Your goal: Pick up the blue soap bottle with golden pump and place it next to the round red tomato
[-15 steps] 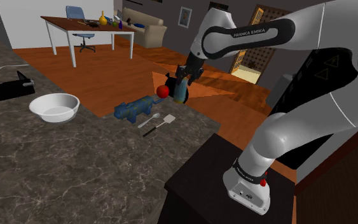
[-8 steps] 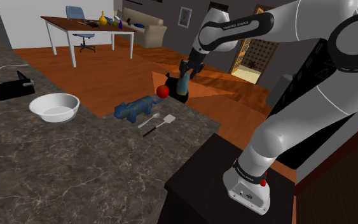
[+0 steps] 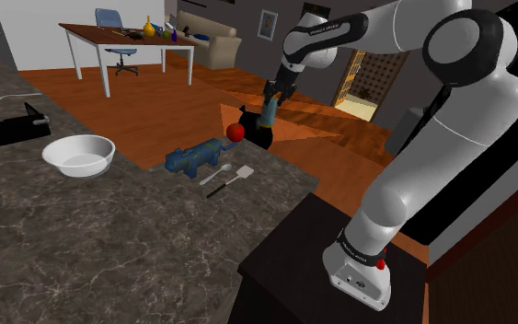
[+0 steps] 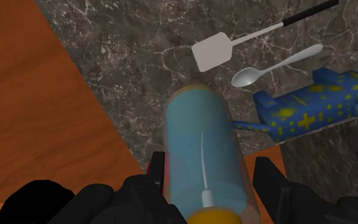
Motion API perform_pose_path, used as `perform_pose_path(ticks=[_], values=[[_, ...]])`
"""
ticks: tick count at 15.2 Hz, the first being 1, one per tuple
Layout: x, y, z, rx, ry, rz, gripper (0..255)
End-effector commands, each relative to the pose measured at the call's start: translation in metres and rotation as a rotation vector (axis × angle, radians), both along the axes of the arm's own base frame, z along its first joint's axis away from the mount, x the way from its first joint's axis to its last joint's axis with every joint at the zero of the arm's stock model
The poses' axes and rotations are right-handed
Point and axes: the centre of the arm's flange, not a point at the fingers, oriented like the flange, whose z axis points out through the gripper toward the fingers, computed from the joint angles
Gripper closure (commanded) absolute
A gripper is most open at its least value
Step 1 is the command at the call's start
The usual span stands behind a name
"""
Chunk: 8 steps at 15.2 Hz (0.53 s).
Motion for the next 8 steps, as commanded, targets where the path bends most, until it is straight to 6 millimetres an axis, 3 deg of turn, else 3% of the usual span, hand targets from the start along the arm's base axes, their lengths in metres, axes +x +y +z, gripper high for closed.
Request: perform_pose_path(ticks=[1,8], values=[[0.015,-0.023,0.002,-0.001,0.000,0.001,255],[0.058,-0.104,0.002,-0.001,0.000,0.001,255]])
